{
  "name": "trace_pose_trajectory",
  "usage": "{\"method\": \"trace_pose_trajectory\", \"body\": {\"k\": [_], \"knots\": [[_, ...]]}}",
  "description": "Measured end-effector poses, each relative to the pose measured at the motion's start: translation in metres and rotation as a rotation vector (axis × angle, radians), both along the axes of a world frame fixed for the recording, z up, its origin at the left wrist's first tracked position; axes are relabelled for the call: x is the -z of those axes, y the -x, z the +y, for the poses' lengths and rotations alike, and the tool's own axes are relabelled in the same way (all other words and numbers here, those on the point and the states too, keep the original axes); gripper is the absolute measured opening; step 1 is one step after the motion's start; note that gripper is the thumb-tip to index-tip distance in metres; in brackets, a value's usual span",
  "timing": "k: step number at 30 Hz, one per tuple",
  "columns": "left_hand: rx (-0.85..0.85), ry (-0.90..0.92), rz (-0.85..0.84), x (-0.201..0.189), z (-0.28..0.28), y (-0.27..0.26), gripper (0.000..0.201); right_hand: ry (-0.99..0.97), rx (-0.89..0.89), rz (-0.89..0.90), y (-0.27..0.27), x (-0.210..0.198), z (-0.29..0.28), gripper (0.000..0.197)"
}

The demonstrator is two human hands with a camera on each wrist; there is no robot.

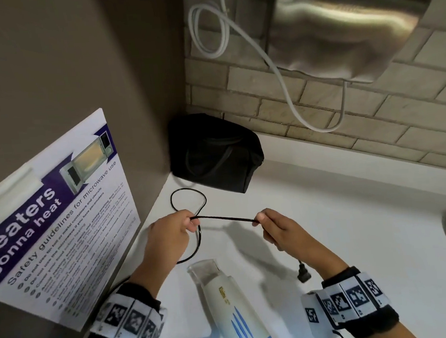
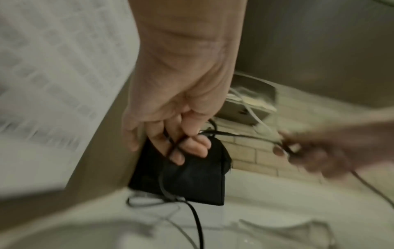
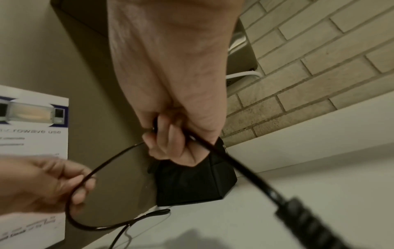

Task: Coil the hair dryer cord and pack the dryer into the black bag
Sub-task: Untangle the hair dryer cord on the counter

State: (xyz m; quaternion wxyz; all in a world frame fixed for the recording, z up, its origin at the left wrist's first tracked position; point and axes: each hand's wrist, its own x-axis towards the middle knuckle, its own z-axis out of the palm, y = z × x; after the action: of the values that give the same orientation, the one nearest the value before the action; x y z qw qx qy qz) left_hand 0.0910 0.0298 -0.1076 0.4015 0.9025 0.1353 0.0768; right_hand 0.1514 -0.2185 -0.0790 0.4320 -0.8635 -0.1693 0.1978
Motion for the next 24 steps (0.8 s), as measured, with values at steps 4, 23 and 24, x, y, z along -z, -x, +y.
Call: {"method": "trace_pose_trajectory", "body": {"k": [4,23,24], "knots": [[0.169,-0.257,-0.034,-0.028,-0.043,0.003,0.021,-0.035,0.029,-0.003,0.005,-0.004,0.010,0.046],[0.058,0.406,-0.123,-0.017,-0.045,0.008,0.018,-0.051,0.014,-0.036,-0.009,0.007,-0.044,0.023],[0.029,0.389,-0.137,-0.015,-0.047,0.008,0.018,-0.064,-0.009,-0.046,-0.008,0.007,-0.041,0.020]]}}
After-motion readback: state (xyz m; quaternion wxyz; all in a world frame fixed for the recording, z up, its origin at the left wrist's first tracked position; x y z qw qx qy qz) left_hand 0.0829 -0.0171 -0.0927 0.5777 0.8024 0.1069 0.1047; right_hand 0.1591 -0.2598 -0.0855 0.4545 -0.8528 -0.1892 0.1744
